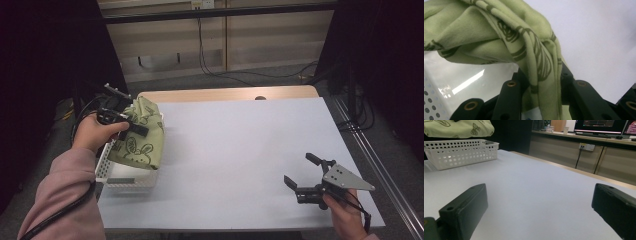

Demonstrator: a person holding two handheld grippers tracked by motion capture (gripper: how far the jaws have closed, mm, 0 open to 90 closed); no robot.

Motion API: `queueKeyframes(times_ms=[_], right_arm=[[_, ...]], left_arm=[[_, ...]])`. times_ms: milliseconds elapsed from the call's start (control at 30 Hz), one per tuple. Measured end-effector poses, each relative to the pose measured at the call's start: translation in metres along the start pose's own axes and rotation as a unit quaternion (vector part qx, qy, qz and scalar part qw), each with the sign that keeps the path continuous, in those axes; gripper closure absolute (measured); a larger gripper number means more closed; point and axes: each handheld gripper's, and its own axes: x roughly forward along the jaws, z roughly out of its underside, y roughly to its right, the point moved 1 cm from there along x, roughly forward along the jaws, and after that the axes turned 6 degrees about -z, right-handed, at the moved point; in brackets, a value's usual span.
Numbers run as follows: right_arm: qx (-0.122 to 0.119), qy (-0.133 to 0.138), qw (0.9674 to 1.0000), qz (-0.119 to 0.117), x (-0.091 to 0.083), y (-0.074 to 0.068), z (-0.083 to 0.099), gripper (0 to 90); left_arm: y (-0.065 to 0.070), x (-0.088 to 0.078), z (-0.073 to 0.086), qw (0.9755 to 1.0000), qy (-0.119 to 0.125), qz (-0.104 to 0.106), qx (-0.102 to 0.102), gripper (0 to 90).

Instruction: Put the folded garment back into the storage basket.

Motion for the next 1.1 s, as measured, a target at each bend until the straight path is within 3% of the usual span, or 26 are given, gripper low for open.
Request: queueKeyframes(times_ms=[200,267,600,1100], right_arm=[[0.000,0.000,1.0000,0.000,0.000,0.000,0.000,0.2],[0.000,0.000,1.0000,-0.001,0.000,0.000,0.000,0.2],[0.003,0.000,1.0000,0.000,0.000,0.000,0.000,0.2],[0.003,-0.001,1.0000,-0.001,0.000,-0.001,0.000,0.2]], left_arm=[[-0.003,-0.001,0.002,1.0000,0.004,-0.001,-0.008,71.6],[-0.004,-0.001,0.002,0.9999,0.006,-0.010,-0.008,71.6],[-0.009,-0.001,0.005,1.0000,-0.002,-0.003,-0.005,71.5],[-0.012,0.006,0.008,0.9999,-0.004,-0.010,-0.008,71.5]])
